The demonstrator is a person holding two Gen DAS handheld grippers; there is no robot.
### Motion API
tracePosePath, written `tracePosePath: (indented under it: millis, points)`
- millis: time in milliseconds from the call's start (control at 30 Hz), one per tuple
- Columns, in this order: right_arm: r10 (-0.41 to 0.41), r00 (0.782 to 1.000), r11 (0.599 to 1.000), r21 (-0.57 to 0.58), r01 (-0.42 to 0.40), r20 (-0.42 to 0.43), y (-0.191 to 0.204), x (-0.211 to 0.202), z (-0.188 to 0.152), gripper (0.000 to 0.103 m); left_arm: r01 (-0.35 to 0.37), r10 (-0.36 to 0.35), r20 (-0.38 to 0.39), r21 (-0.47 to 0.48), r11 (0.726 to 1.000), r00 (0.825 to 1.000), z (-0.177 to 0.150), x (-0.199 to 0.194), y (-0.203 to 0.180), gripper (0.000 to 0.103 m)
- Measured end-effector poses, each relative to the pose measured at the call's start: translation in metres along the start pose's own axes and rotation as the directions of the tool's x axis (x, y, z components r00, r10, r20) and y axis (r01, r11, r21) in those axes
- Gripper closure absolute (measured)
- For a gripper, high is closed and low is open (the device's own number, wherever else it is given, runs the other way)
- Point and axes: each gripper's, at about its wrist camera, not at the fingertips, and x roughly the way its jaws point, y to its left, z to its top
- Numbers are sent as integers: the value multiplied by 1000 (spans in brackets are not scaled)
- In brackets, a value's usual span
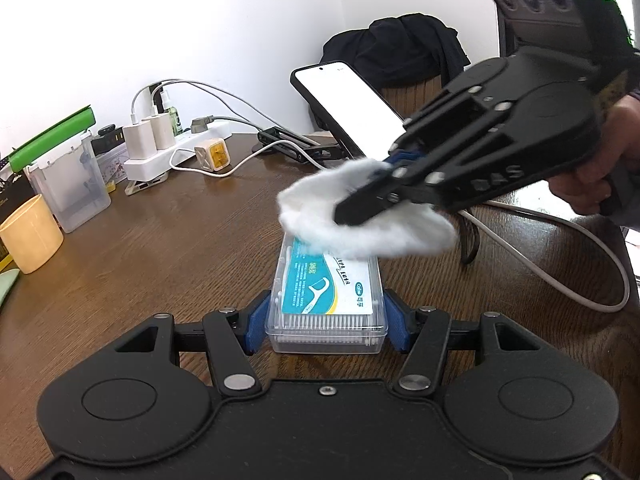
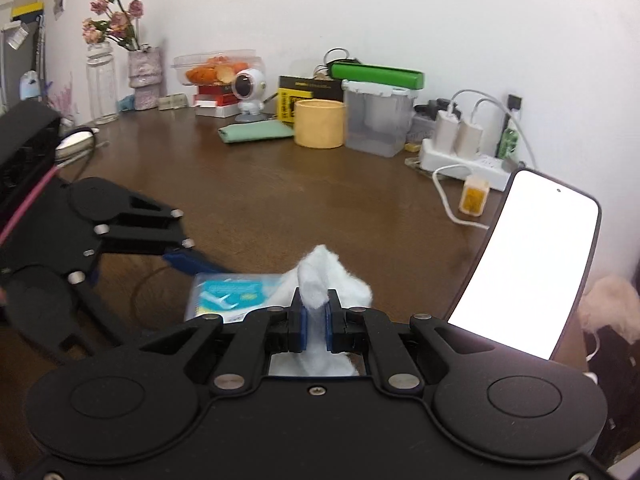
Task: Clean container
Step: 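Sweep the cotton over the box edge nearest the left gripper fingers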
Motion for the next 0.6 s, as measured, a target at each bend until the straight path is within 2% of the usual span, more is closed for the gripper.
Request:
tracePosePath:
  millis: [167,300,600]
  points:
    - [119,993,993,4,-119,1,16,2,2,95,0,0,0,0,1000,1000,0,-1,-1,46]
    - [150,989,988,-30,-149,10,32,9,8,95,-2,2,1,1,1000,1000,0,-1,-2,46]
    - [-26,999,998,-61,28,27,15,14,9,94,0,0,0,-2,1000,1000,-1,-2,-2,46]
